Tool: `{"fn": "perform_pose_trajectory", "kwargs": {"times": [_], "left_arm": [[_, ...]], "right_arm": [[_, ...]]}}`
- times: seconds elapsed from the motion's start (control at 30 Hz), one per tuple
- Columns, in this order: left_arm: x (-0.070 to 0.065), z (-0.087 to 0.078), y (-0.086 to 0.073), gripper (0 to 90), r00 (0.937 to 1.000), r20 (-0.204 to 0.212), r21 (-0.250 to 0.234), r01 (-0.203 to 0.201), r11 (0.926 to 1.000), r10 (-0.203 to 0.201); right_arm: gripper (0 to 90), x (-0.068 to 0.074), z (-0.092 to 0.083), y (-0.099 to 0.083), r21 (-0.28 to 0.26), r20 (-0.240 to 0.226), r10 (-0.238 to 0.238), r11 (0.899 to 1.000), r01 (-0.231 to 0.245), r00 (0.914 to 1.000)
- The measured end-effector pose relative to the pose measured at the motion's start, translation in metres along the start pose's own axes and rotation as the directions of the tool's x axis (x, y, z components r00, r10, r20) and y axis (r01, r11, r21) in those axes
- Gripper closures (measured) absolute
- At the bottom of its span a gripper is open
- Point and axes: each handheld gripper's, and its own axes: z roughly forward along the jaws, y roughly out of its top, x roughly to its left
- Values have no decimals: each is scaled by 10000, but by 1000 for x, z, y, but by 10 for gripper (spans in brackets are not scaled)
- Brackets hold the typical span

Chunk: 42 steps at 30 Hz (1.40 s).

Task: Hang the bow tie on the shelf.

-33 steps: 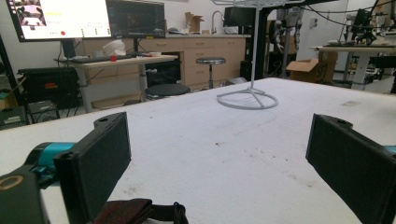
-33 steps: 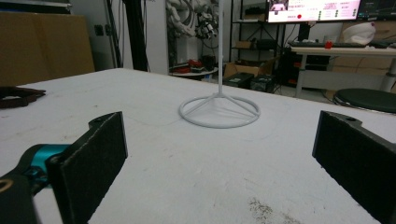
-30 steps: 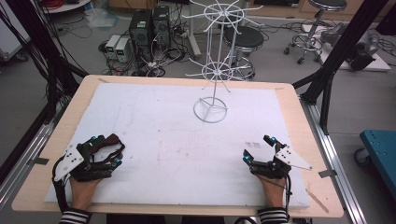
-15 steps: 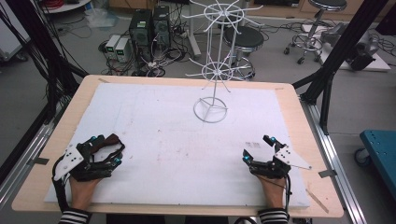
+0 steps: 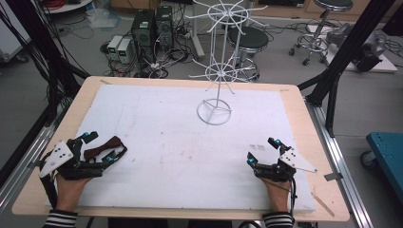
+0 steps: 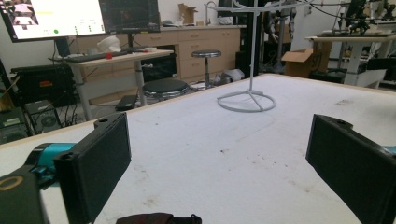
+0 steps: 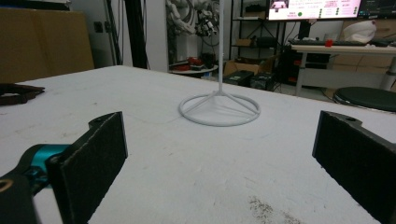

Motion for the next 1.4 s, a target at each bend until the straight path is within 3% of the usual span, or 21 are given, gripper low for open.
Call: {"fn": "perform_pose_trajectory", "kwargs": {"times": [0.27, 0.37, 0.57, 0.7, 0.83, 1.0, 1.1, 1.23, 1.3, 1.37, 1.4], "left_arm": [[14, -4, 19, 70, 9987, 358, 923, -405, 9949, 373], [20, -4, 24, 70, 9977, 665, 1245, -195, 9920, 113], [33, -5, 32, 70, 9966, 780, 2053, -437, 9777, 282], [43, -6, 34, 70, 9945, 1030, 2640, -455, 9635, 188], [50, -4, 34, 70, 9924, 1204, 3422, -652, 9373, 251], [56, -2, 37, 70, 9902, 1354, 4020, -855, 9116, 332], [59, 0, 38, 70, 9858, 1560, 4605, -1276, 8784, 614], [61, 3, 38, 71, 9841, 1660, 5119, -1412, 8474, 637], [63, 5, 36, 71, 9828, 1728, 5458, -1513, 8241, 660], [64, 7, 34, 70, 9818, 1774, 5680, -1578, 8078, 670], [65, 8, 32, 71, 9812, 1786, 5819, -1657, 7962, 737]], "right_arm": [[25, 0, 0, 0, -3, 4, 13, 10000, -13, 10000], [25, 0, 0, 0, -2, 6, 11, 10000, -11, 10000], [25, 0, 0, 0, -21, 3, -27, 10000, 27, 10000], [25, 0, 0, 0, -23, 9, -27, 10000, 27, 10000], [25, 0, 0, 0, -46, 14, -63, 10000, 63, 10000], [25, 0, 0, 0, -50, 13, -58, 10000, 58, 10000], [25, 0, 0, 0, -48, 12, -66, 10000, 66, 10000], [25, 0, 0, 0, -25, 28, -127, 9999, 127, 9999], [25, 0, 0, 0, -12, 17, -100, 9999, 100, 9999], [25, 0, 0, 0, -23, 32, -118, 9999, 118, 9999], [25, 0, 0, 0, -24, 28, -114, 9999, 114, 9999]]}}
